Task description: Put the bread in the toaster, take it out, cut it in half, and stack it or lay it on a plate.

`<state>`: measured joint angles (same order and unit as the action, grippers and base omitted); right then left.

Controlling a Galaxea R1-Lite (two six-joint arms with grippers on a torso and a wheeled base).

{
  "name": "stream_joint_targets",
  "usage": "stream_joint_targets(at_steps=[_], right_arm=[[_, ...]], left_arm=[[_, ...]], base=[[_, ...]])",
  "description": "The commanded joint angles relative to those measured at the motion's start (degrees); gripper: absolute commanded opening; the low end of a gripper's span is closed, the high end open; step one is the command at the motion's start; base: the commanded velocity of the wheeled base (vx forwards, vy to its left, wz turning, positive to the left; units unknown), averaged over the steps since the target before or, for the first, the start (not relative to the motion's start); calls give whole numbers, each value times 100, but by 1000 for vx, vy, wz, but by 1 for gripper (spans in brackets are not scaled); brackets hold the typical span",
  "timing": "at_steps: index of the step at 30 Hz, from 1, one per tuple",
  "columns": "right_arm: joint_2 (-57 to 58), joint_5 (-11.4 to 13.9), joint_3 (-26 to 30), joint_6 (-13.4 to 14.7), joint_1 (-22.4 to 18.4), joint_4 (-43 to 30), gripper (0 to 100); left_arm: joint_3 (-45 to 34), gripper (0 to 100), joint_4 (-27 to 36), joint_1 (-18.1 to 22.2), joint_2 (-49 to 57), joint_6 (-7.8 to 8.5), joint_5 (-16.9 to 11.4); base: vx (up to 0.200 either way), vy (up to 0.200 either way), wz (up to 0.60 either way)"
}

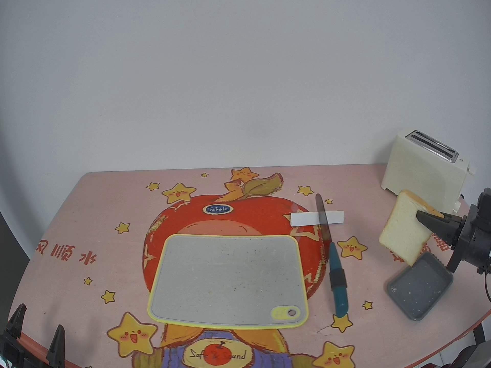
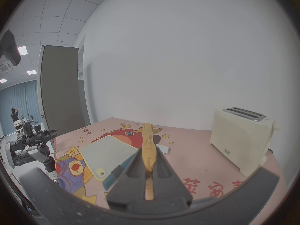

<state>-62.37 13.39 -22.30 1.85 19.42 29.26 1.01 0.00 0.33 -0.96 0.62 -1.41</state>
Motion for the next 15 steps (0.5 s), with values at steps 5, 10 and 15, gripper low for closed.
stream_joint_targets(at_steps=[5,10,15], right_arm=[[-39,-3,24,-1,36,-8,0],[-39,6,24,-1,80,1,0],[-47,6,32,-1,88,-8,0]], left_arm=[[-101,100,0,2,70,-1,1],[-101,100,0,2,70,8,-8],[-101,100,0,2,70,8,-8]], base=[[0,200,0],[0,160,0],[0,0,0]])
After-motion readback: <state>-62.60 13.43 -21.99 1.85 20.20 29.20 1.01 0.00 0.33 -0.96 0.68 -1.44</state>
